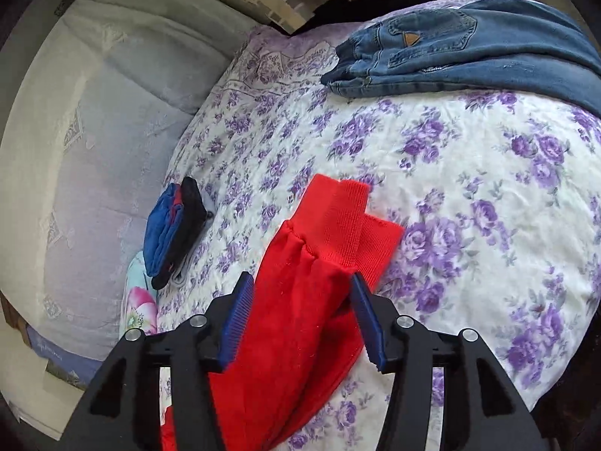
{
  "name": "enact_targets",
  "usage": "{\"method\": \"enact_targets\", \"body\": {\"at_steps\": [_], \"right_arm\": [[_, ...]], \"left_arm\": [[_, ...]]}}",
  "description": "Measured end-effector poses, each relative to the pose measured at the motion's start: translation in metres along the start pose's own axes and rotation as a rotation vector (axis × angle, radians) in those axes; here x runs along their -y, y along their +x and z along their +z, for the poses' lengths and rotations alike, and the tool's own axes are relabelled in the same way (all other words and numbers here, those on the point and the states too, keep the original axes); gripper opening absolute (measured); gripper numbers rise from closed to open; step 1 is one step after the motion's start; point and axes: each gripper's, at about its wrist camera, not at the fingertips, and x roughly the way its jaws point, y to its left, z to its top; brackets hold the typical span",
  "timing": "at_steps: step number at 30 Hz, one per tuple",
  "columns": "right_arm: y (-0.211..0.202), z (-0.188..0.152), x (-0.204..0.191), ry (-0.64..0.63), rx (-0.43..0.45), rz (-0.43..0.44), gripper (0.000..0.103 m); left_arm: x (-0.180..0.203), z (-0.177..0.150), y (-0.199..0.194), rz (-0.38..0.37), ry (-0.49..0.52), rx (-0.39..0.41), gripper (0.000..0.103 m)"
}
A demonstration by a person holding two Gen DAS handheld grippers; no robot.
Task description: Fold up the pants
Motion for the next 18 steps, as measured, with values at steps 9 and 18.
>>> {"method": "enact_targets", "body": {"at_steps": [9, 18], "right_arm": [[-0.007, 0.005, -0.011, -0.115, -0.038, -0.083, 0.007], [-0.014, -0.002, 0.024, -0.019, -0.041, -0.204, 0.032]], "left_arm": [[-0.001, -0.002, 0.0, -0.008, -0.007, 0.016, 0.064], [0.002, -0.004, -0.006, 0.009, -0.005, 0.023, 0.064]]}}
